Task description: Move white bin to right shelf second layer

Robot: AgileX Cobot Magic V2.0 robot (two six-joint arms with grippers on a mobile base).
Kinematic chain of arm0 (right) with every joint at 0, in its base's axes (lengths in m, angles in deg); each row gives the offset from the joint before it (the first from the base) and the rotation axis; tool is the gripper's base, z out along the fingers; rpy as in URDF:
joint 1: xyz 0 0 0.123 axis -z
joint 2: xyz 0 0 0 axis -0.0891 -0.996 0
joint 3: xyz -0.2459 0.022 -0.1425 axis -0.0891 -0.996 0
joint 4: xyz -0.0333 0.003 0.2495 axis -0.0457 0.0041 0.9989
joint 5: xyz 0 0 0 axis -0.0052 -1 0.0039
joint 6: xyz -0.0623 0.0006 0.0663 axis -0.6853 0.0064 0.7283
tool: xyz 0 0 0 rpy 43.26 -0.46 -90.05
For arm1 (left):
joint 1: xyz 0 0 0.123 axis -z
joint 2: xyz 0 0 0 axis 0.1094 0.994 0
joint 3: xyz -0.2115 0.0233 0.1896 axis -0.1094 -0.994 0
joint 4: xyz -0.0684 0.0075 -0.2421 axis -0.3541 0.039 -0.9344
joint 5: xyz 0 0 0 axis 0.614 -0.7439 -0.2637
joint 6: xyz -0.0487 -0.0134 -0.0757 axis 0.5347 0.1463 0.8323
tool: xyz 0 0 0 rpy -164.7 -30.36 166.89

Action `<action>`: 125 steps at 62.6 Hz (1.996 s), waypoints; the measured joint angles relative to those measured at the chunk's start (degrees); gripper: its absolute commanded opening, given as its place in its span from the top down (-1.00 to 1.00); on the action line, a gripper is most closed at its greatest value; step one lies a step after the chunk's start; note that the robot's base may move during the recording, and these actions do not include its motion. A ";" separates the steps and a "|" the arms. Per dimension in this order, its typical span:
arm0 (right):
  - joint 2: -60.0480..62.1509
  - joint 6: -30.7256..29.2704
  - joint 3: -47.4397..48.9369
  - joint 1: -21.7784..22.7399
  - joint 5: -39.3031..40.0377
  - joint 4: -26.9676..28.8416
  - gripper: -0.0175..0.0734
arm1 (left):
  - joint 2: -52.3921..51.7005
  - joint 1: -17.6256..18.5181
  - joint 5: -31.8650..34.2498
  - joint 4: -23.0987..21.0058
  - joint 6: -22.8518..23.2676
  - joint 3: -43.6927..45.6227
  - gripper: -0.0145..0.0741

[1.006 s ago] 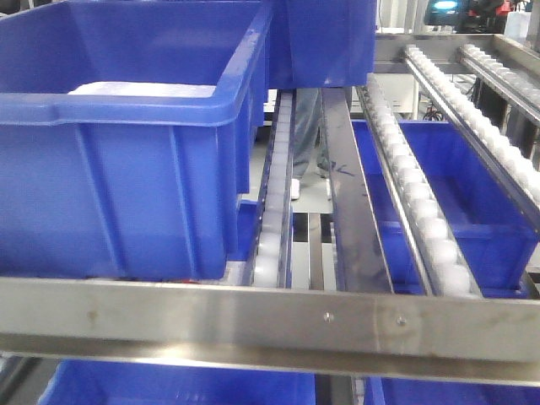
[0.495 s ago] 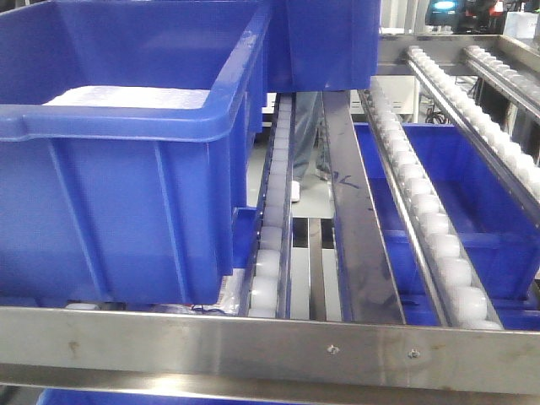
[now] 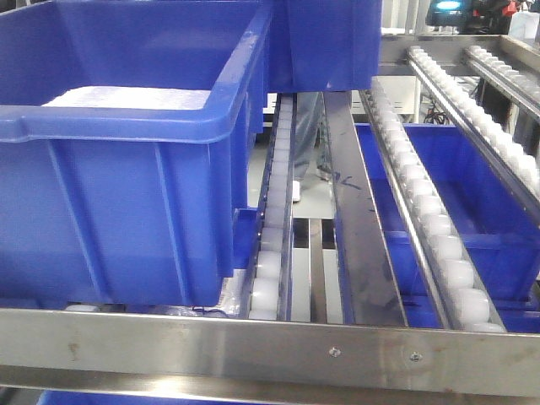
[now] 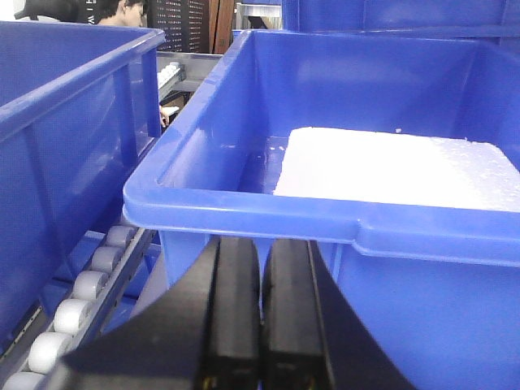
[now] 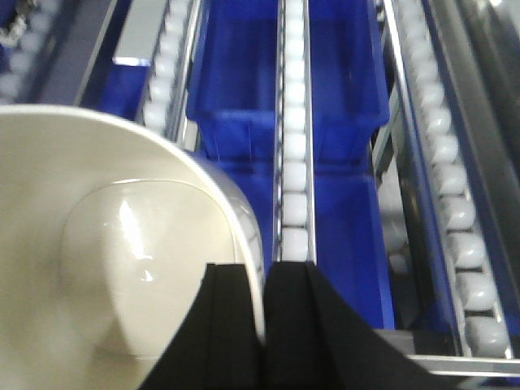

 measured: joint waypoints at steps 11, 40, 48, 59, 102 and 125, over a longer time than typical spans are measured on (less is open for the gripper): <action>-8.94 0.00 -0.88 0.00 9.19 -0.12 0.51 | 0.00 0.00 0.00 0.00 0.00 0.00 0.48; -31.31 3.23 -0.88 2.41 22.61 0.77 0.51 | 0.00 0.00 0.00 0.00 0.00 0.00 0.48; -33.95 3.60 -0.88 4.17 23.67 0.77 0.51 | 0.00 0.00 0.00 0.00 0.00 0.00 0.48; -35.24 3.60 -0.88 4.56 24.11 0.40 0.51 | 0.00 0.00 0.00 0.00 0.00 0.00 0.48; -34.85 3.60 0.89 4.56 23.68 0.77 -0.20 | 0.00 0.00 0.00 0.00 0.00 0.00 0.48; -22.64 3.60 0.69 4.56 22.11 0.77 0.50 | 0.00 0.00 0.00 0.00 0.00 0.00 0.48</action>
